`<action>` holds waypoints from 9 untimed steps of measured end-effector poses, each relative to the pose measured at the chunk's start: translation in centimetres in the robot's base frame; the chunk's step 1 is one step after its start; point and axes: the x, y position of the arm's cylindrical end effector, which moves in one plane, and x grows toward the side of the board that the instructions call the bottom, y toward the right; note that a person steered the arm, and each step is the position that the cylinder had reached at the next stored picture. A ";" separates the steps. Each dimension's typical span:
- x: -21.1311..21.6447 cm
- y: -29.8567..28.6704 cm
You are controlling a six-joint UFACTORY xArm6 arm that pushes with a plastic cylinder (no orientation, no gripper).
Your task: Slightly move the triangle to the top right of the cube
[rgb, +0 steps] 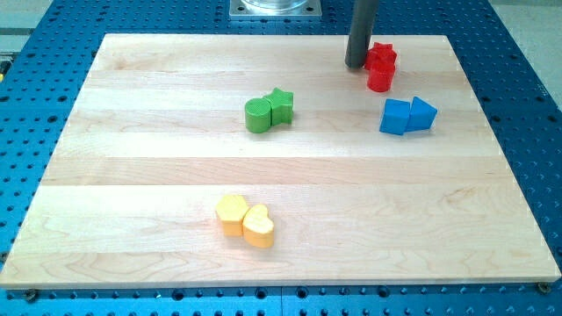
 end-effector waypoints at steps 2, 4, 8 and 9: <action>5.3 -2.6; 6.0 -1.4; 18.7 6.3; 14.9 8.6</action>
